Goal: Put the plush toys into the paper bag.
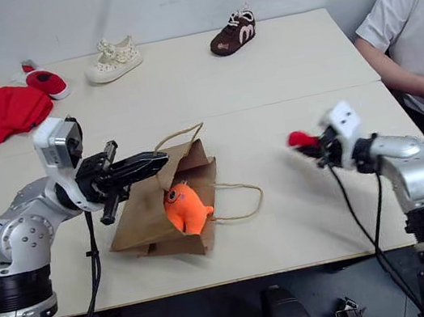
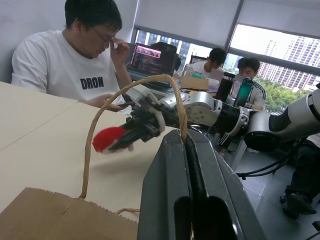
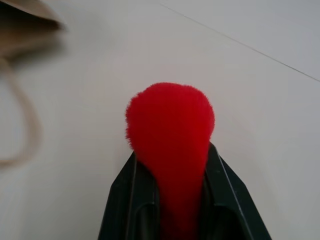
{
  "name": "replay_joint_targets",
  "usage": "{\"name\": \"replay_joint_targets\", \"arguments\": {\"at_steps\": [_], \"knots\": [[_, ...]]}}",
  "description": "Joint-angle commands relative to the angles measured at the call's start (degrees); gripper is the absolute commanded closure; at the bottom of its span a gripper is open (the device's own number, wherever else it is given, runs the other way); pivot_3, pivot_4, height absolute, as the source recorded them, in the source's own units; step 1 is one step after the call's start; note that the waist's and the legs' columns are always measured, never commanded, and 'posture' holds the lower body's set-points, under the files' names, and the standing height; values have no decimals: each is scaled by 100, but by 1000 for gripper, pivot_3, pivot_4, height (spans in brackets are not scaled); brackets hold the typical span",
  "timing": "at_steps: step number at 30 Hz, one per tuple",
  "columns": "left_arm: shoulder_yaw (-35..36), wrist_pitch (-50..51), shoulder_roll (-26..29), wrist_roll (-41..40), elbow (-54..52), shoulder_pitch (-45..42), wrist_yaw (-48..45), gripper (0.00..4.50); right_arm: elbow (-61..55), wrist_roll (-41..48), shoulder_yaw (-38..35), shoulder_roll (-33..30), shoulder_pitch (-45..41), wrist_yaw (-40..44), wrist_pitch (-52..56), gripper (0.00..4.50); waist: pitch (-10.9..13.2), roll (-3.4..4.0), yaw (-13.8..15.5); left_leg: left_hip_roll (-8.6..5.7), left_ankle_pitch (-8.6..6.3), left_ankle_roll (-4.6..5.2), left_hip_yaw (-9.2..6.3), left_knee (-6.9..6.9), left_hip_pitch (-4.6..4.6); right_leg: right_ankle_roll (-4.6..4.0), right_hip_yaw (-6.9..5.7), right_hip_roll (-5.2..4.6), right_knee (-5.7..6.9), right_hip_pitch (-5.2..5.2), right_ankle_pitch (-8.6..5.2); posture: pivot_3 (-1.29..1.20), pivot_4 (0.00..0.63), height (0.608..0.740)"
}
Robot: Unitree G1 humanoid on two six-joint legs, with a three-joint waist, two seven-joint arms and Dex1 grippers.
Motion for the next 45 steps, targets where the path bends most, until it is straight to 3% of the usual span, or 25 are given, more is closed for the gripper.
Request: {"name": "replay_joint_targets", "arguments": {"at_steps": [1, 5, 9, 13, 17, 27, 34, 39, 45], "knots": [[159, 183, 171, -219, -239, 122, 53, 4500, -1211, 435, 703, 163, -73, -35, 1104, 4118, 0, -1, 13, 0, 0, 0, -5, 6, -9, 0, -5, -2, 1, -4, 0, 0, 150, 740], [179, 338, 306, -281, -243, 129, 87, 4500, -1289, 418, 1281, 1185, -467, -717, 1638, 4118, 2, -14, 16, -2, -5, 9, -13, 50, -33, -1, -15, -11, 11, -8, 1, 0, 150, 740], [143, 522, 471, -326, -320, 191, 69, 4500, -799, -252, 1942, 1807, -718, -993, 1106, 4118, 0, -17, 32, -5, -9, 17, -17, 64, -42, -1, -21, -14, 15, -10, 1, 0, 150, 740], [245, 630, 570, -397, -393, 298, 114, 4500, -670, -107, 1718, 2153, -849, -1093, 1184, 4118, 0, -18, 16, -6, -14, 25, -18, 65, -51, -1, -25, -18, 8, -11, 1, 0, 150, 740], [289, 708, 728, -455, -413, 433, 57, 4500, -248, -500, 1711, 2548, -960, -1631, 968, 4118, 0, -18, -14, -4, -14, 25, -18, 66, -53, -1, -26, -17, 11, -17, 1, 0, 150, 740], [210, 710, 758, -454, -407, 437, 34, 4500, 1938, -1605, 2034, 3920, -1513, -2561, -262, 4118, -1, -20, -97, -3, -15, 22, -16, 65, -53, -4, -26, -14, 15, -21, -1, 0, 150, 740], [291, 680, 790, -455, -528, 639, 83, 4500, 2895, -1719, 1889, 4331, -1628, -2423, -883, 4119, -2, -21, -170, -2, -15, 22, -17, 65, -52, -5, -26, -16, 21, -21, -1, 0, 150, 740], [357, 602, 752, -430, -568, 747, 165, 4500, 2135, -1474, 1781, 3994, -1418, -1840, -567, 2428, -2, -21, -163, -2, -16, 21, -18, 65, -52, -5, -26, -18, 23, -21, -2, 0, 150, 740], [394, 482, 708, -395, -523, 863, 193, 4500, 733, -93, 1122, 3250, -1399, -982, 1571, 314, -2, -21, -146, -3, -16, 22, -23, 67, -56, -5, -29, -21, 23, -21, -2, 0, 150, 740]]}}
